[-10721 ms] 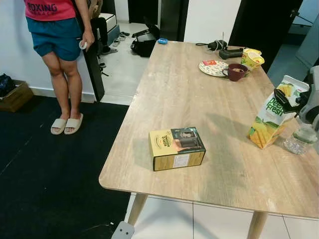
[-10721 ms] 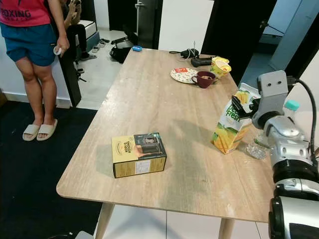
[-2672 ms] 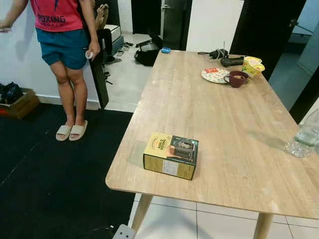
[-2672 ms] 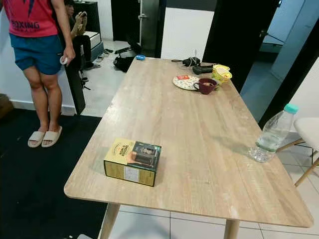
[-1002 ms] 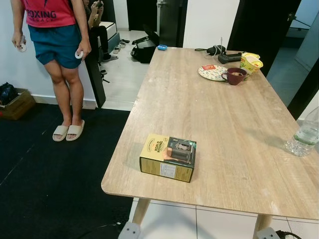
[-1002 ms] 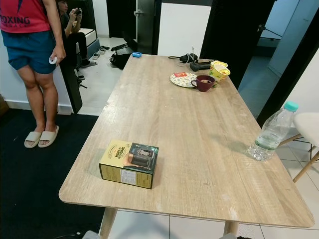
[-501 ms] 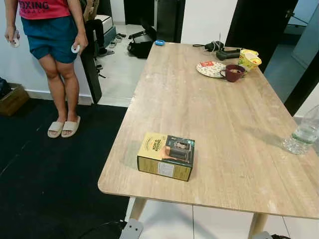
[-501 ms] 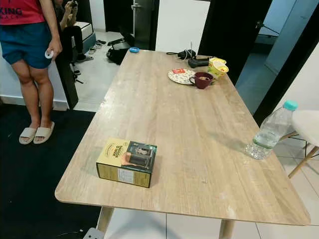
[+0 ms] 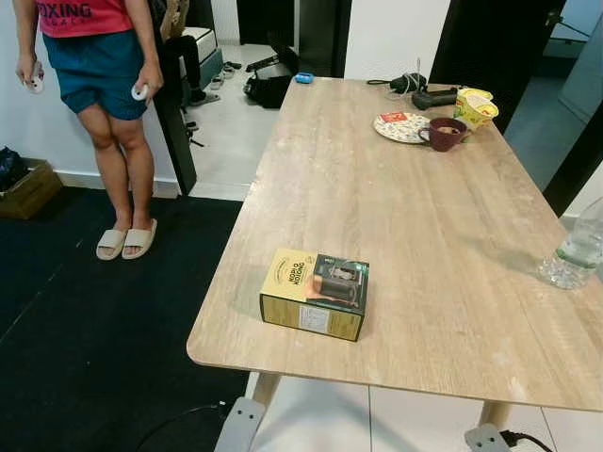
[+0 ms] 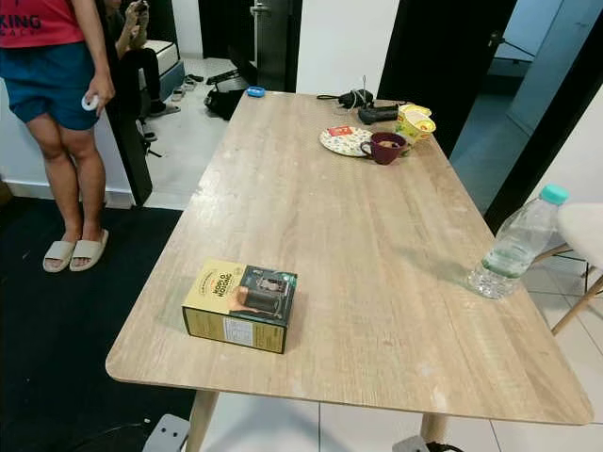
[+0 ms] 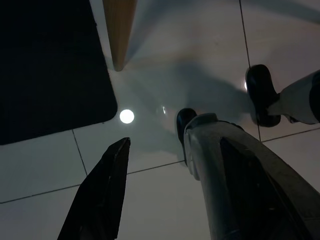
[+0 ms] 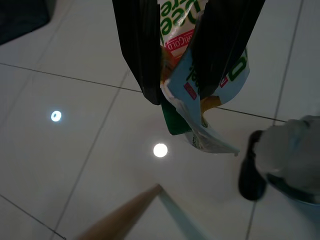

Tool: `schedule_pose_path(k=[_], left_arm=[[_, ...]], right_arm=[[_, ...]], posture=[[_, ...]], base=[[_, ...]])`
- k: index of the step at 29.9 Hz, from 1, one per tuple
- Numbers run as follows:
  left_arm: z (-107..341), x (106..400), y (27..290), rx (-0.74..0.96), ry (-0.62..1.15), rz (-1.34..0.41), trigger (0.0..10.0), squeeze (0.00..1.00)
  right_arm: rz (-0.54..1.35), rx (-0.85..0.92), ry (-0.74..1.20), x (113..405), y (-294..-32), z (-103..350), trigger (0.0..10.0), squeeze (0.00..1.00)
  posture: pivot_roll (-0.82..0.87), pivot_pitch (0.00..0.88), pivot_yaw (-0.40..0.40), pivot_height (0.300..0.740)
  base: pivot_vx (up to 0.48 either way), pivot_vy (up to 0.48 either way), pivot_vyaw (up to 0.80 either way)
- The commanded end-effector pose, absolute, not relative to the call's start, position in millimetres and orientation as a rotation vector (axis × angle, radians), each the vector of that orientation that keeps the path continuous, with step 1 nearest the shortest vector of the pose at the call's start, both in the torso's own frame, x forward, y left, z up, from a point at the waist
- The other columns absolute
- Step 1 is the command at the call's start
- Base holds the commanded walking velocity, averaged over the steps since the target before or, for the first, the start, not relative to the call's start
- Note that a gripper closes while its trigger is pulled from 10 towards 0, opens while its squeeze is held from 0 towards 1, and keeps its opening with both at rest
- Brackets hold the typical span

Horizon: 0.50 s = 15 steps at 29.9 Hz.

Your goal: Restocking fridge

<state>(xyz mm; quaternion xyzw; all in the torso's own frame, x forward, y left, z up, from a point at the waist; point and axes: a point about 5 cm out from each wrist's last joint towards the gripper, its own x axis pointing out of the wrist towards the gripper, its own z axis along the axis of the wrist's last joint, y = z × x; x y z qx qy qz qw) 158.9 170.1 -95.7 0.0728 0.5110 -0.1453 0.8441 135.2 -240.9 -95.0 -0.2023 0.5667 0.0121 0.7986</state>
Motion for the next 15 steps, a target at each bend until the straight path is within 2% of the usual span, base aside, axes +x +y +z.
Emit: schedule_pose_path(k=[1, 8, 15], left_arm=[[-97, 156, 164, 0.168, 1.092, -0.346, 10.0, 0.00], [-100, 150, 156, 0.175, 1.105, -0.383, 10.0, 0.00], [-99, 153, 162, 0.191, 1.101, -0.384, 10.0, 0.00]], right_arm=[[0.017, -0.431, 1.216, 136, -240, -95, 10.0, 0.00], [0.017, -0.415, 1.244, 124, -235, -100, 10.0, 0.00], [-0.011, -0.391, 1.260, 118, -235, -102, 10.0, 0.00]], posture=[[-0.01, 0.000, -0.040, 0.740], [-0.01, 0.000, -0.033, 0.740], [-0.01, 0.000, -0.022, 0.740]], base=[[0.000, 0.000, 0.00], [0.000, 0.000, 0.00], [0.000, 0.000, 0.00]])
